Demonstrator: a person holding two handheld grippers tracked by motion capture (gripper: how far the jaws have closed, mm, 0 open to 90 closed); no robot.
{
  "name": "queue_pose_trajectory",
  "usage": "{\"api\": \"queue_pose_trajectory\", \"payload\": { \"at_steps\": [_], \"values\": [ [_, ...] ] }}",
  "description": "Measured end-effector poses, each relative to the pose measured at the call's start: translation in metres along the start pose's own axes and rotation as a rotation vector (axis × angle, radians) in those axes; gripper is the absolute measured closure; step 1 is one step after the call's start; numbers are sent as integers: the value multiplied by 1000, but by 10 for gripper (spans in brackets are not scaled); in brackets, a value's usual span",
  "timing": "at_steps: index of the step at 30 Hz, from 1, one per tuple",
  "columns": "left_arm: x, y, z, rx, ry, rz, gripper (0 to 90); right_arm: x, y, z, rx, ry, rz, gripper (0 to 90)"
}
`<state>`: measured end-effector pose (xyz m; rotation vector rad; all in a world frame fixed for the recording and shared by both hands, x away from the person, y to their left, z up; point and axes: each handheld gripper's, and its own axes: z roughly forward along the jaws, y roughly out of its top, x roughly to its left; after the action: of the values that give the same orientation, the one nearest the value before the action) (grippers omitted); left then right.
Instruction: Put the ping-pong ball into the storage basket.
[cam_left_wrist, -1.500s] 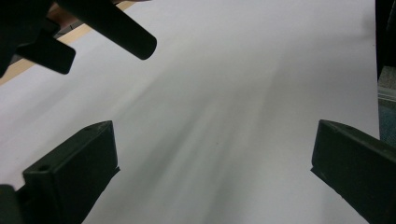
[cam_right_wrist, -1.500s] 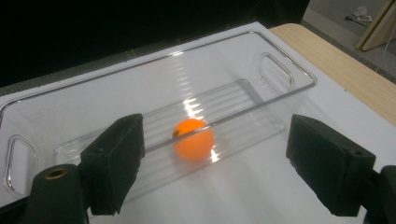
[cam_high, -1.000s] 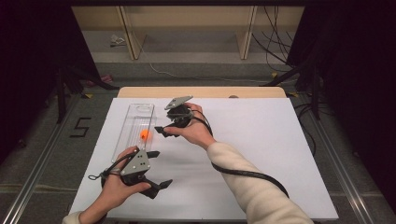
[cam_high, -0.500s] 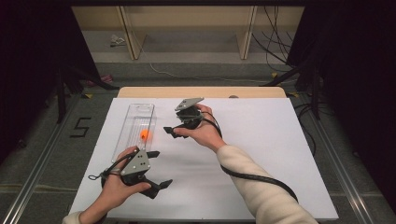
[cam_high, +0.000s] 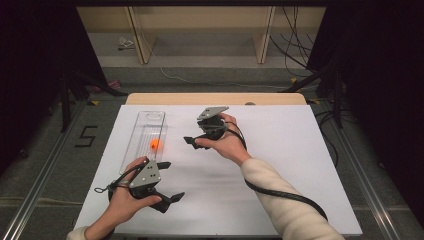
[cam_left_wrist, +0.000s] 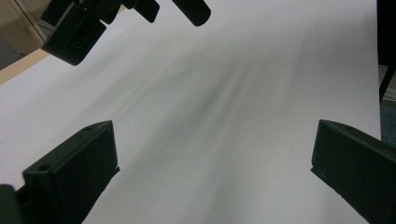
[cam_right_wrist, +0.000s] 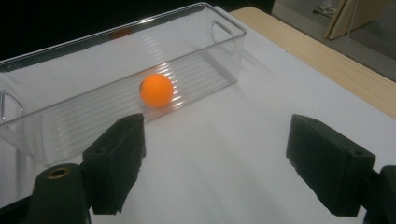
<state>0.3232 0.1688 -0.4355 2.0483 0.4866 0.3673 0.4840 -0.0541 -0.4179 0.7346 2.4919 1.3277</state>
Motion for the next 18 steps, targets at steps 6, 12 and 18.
{"api": "queue_pose_trajectory", "payload": {
  "at_steps": [6, 12, 18],
  "values": [
    [0, 0, 0, 1, 1, 1, 0, -4, -7, -7, 2, -10, 8, 207],
    [0, 0, 0, 0, 2, -1, 0, -7, -13, -14, -2, -19, 21, 207],
    [0, 0, 0, -1, 2, -2, 0, -9, -17, -20, -1, -23, 20, 207]
  ]
}}
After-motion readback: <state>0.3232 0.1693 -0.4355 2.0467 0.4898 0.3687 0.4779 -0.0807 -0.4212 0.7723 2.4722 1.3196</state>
